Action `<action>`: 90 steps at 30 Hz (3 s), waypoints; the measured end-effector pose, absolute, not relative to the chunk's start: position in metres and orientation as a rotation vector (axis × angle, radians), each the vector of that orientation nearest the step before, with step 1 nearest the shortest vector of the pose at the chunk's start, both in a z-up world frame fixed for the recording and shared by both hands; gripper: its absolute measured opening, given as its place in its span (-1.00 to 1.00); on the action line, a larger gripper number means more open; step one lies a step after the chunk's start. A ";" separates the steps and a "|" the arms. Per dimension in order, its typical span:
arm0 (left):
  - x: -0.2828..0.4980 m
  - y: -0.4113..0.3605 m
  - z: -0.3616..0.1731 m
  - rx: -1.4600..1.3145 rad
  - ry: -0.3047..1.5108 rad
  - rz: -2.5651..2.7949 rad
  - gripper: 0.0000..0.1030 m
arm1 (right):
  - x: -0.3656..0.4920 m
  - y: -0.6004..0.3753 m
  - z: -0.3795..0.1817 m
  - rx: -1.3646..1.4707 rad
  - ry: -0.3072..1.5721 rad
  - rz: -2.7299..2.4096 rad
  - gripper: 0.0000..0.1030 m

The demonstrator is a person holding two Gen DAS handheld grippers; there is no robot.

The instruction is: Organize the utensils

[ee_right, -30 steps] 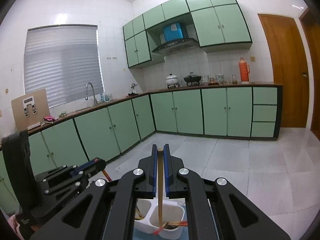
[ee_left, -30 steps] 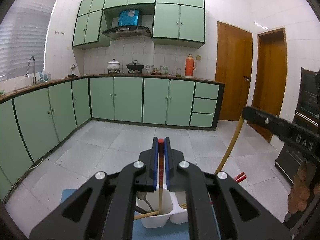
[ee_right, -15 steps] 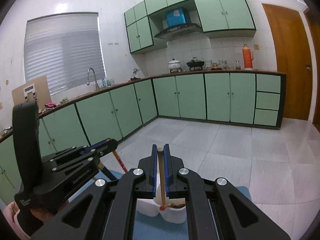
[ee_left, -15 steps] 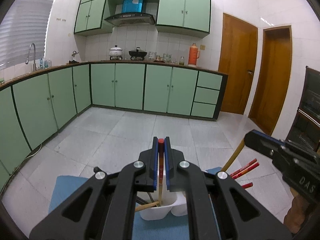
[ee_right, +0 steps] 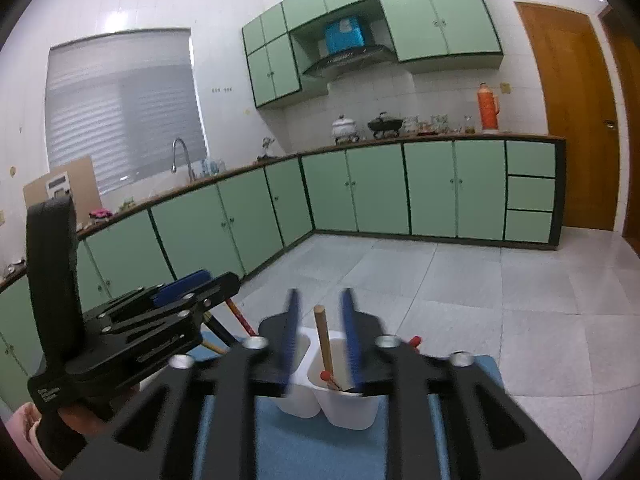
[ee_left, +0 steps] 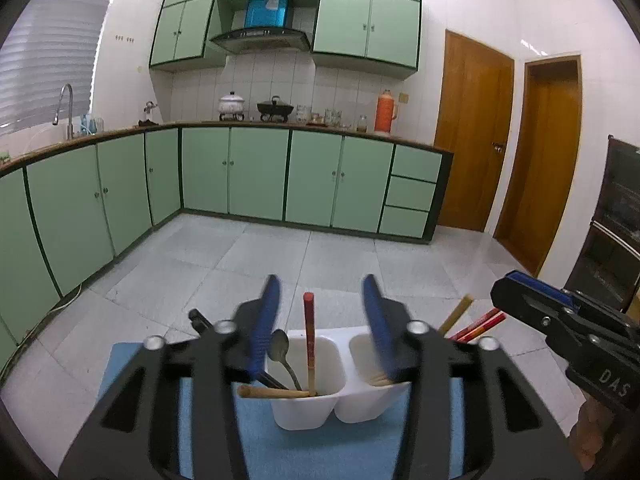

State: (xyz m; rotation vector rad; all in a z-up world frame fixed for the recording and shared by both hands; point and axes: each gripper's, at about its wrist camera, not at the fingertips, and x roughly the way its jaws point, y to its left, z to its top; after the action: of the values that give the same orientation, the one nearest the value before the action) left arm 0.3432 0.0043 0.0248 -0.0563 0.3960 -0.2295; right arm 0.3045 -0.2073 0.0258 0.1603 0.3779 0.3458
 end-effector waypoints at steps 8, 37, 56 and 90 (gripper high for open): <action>0.304 0.014 0.048 -0.068 0.317 -0.211 0.39 | 0.271 -0.221 0.043 0.170 0.323 0.309 -0.20; 0.145 0.025 0.072 -0.024 0.245 -0.163 0.87 | 0.137 -0.206 0.056 0.113 0.278 0.308 0.88; 0.095 0.025 0.078 0.007 0.206 -0.172 0.89 | 0.096 -0.196 0.061 0.082 0.259 0.306 0.88; 0.081 0.027 0.069 0.025 0.219 -0.163 0.89 | 0.085 -0.192 0.064 0.057 0.246 0.317 0.88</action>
State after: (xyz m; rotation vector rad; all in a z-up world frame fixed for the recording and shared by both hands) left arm 0.0813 0.0270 0.0689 0.0249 0.2191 -0.1626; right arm 0.0854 -0.1921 0.0643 0.0570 0.2465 0.3174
